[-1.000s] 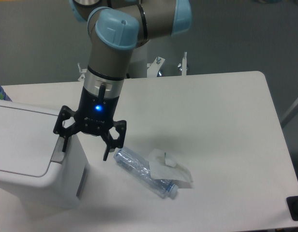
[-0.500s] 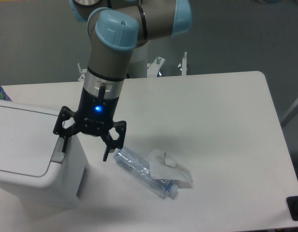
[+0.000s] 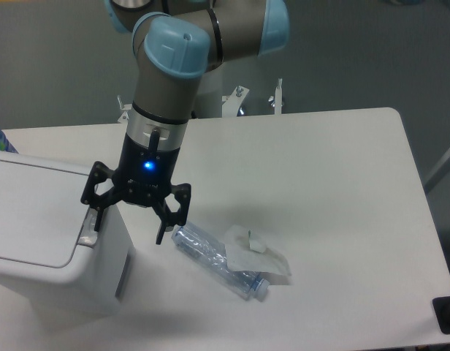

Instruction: Open the trash can

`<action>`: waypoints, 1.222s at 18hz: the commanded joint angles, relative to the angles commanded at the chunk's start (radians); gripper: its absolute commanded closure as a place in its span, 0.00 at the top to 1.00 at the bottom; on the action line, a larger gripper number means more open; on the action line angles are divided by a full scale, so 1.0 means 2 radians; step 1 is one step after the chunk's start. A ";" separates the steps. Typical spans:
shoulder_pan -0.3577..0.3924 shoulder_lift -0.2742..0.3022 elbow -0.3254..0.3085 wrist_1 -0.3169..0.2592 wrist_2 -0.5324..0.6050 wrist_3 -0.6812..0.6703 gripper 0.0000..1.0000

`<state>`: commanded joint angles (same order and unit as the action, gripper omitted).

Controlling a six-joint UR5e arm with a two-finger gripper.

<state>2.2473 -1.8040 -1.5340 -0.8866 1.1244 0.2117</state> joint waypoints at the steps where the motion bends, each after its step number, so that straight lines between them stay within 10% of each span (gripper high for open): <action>1: 0.000 0.000 0.000 0.000 0.000 -0.001 1.00; 22: 0.021 0.002 0.008 0.003 0.013 0.007 1.00</action>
<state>2.2900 -1.8009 -1.5171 -0.8805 1.1503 0.2255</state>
